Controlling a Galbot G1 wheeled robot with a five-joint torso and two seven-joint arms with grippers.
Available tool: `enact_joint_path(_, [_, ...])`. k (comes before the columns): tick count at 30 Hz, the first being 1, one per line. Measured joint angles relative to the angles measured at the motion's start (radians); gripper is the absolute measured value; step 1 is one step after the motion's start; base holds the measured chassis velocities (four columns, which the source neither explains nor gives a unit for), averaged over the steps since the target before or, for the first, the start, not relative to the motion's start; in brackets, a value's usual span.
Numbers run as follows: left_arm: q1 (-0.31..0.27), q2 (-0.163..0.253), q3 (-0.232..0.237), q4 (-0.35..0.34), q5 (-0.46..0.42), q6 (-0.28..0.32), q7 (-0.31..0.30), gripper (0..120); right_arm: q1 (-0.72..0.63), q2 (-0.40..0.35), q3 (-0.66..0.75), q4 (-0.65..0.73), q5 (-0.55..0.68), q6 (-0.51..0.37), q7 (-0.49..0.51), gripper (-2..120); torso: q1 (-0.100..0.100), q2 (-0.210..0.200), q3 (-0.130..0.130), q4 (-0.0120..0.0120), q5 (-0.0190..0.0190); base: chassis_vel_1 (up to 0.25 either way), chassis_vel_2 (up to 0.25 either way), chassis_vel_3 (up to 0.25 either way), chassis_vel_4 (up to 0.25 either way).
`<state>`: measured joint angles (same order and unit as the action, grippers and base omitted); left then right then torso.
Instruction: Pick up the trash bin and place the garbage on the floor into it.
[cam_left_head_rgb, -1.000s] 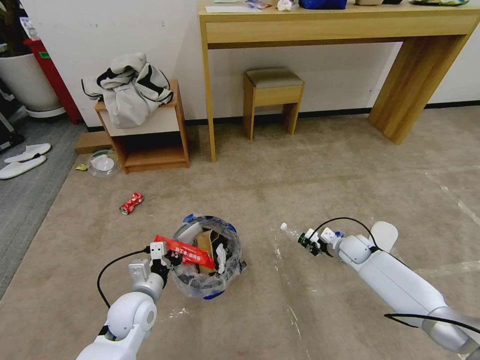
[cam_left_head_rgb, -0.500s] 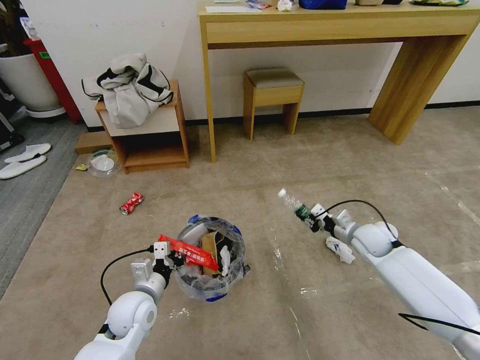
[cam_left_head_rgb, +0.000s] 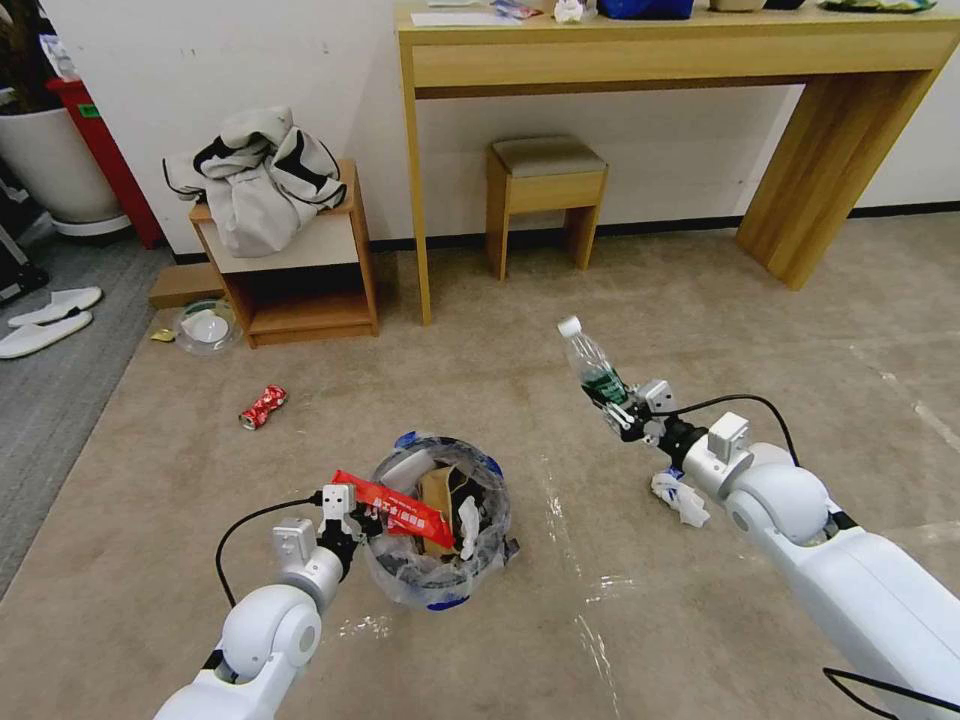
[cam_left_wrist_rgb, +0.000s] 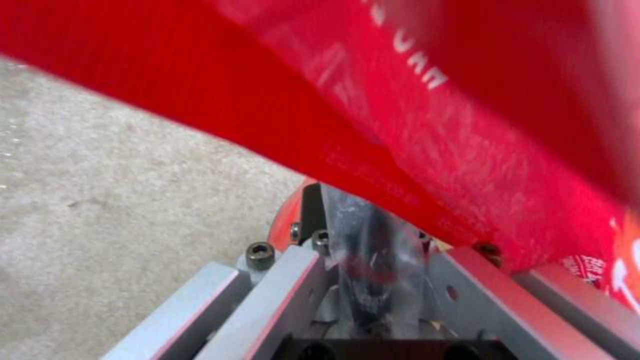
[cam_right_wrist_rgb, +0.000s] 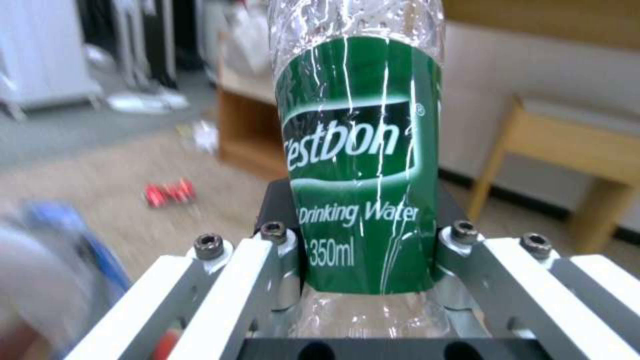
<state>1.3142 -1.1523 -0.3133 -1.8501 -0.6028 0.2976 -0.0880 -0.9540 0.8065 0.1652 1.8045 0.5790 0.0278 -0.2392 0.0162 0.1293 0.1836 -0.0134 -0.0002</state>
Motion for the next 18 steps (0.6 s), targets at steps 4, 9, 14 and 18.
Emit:
enact_joint_path(4, [0.001, -0.001, 0.011, -0.009, -0.011, 0.006, 0.001, 1, 0.002, 0.026, -0.035, 0.032, 0.033, 0.044, 0.013, 23, 0.000, 0.000, 0.000, 0.0000, 0.0000, 0.000, 0.000, 0.000, 0.000])
enact_joint_path(9, [0.005, 0.001, 0.022, -0.023, -0.024, 0.015, 0.001, 1, 0.014, 0.063, -0.089, 0.039, 0.060, 0.086, 0.026, 23, 0.000, 0.000, 0.000, 0.0000, 0.0001, 0.000, 0.000, 0.000, 0.000])
enact_joint_path(14, [0.012, 0.003, 0.025, -0.039, -0.047, 0.027, 0.001, 1, 0.035, 0.102, -0.140, 0.030, 0.066, 0.124, 0.026, 23, 0.000, 0.000, 0.000, 0.0000, 0.0001, 0.000, 0.000, 0.000, 0.000])
enact_joint_path(18, [0.015, 0.005, 0.024, -0.046, -0.065, 0.032, -0.001, 1, 0.047, 0.115, -0.170, 0.022, 0.067, 0.141, 0.022, 23, 0.000, 0.000, 0.000, 0.0000, 0.0001, 0.000, 0.000, 0.000, 0.000])
